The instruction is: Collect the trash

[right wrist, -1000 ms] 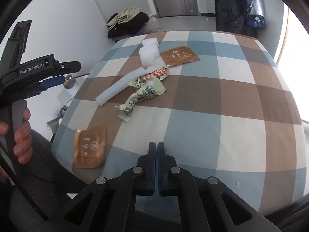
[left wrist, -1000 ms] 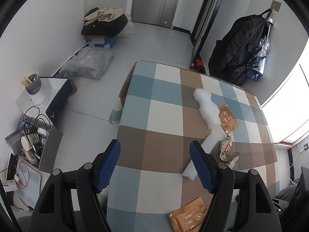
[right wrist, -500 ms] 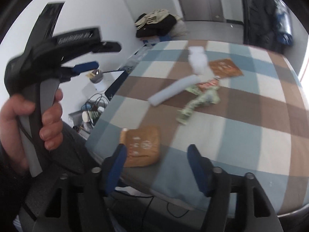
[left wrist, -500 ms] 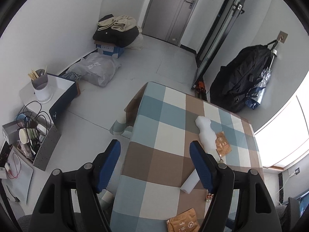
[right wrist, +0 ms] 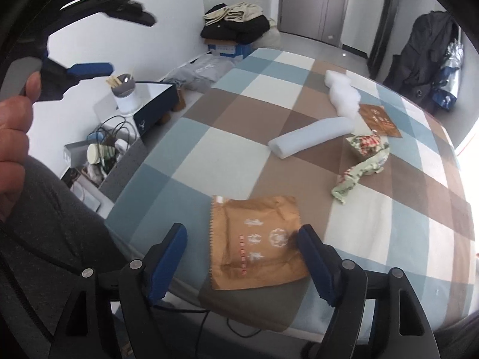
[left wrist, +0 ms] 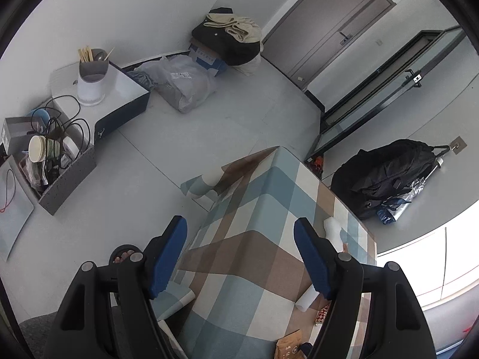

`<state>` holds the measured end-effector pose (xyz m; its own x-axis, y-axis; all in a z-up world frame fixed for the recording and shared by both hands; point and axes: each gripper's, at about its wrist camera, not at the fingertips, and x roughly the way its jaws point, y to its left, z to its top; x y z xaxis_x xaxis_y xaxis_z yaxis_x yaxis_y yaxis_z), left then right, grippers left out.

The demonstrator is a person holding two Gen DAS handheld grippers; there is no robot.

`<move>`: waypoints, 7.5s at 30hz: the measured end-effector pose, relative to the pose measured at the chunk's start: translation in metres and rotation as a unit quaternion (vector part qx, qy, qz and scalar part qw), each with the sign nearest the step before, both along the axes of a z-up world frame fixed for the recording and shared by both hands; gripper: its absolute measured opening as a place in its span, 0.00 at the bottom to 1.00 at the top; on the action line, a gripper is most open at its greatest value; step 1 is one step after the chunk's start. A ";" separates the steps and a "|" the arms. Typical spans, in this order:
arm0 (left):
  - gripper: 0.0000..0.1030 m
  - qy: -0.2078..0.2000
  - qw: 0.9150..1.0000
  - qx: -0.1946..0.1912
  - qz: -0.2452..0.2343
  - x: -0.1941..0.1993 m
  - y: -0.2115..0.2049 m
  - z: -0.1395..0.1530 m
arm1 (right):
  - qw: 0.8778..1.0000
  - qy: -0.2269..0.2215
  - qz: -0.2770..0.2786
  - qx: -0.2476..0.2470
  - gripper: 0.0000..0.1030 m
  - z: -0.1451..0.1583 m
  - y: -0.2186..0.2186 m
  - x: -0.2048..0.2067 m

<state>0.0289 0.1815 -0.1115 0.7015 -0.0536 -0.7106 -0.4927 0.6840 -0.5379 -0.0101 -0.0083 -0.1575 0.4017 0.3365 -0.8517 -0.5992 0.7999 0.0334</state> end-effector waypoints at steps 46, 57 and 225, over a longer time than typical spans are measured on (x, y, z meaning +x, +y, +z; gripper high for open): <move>0.68 0.148 0.891 0.203 -0.379 0.091 -0.168 -0.036 | 0.969 -0.013 -0.097 0.226 0.35 0.096 -0.213 0.074; 0.40 0.183 0.846 0.248 -0.435 0.094 -0.176 -0.041 | 0.957 -0.003 -0.120 0.265 0.35 0.090 -0.241 0.079; 0.72 0.104 0.812 0.147 -0.555 0.144 -0.550 -0.007 | 0.823 0.121 -0.502 0.236 0.97 -0.050 -0.583 0.065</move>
